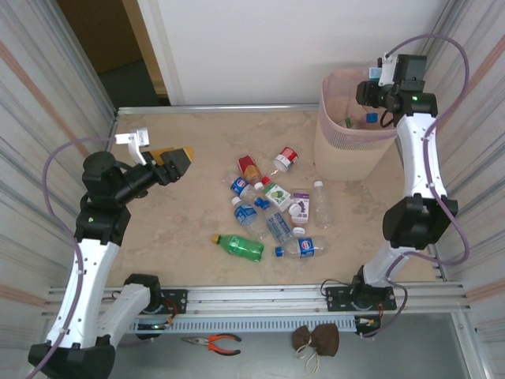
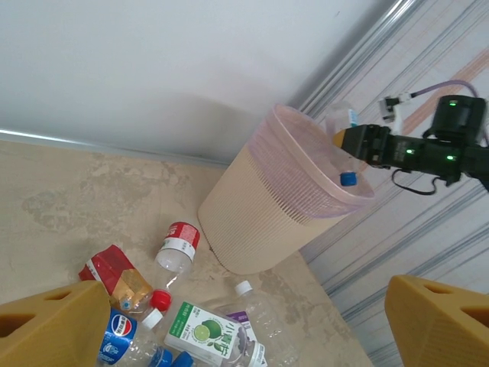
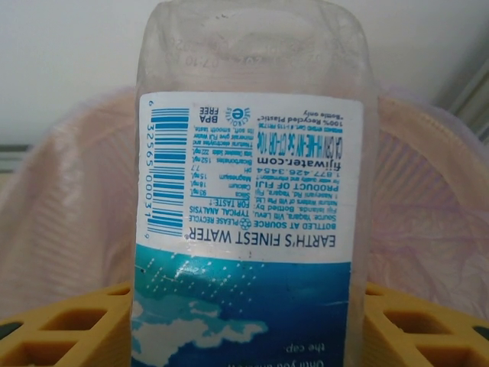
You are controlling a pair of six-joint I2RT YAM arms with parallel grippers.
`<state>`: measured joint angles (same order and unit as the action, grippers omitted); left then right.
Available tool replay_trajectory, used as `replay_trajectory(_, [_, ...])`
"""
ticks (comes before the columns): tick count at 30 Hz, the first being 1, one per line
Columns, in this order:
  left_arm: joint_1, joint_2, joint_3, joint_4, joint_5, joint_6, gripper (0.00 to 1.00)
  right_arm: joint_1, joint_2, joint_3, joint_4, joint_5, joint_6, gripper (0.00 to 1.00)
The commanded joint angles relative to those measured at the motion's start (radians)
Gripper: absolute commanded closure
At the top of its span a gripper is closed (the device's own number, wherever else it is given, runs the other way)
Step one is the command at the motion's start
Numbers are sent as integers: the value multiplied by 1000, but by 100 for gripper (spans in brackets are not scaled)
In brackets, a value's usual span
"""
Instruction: Put the plastic bottles in the bin
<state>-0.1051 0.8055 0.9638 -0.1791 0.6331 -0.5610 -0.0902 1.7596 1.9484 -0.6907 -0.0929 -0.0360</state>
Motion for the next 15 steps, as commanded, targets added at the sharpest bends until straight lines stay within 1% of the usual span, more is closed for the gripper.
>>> replay_trajectory(1, [23, -26, -24, 40, 76, 27, 6, -4, 49, 35, -50, 99, -62, 41])
replay_trajectory(6, [64, -24, -32, 29, 106, 29, 3, -12, 111, 25, -87, 178, -70, 41])
replay_trajectory(15, [78, -4, -38, 14, 122, 35, 1, -25, 183, -31, -116, 206, -63, 39])
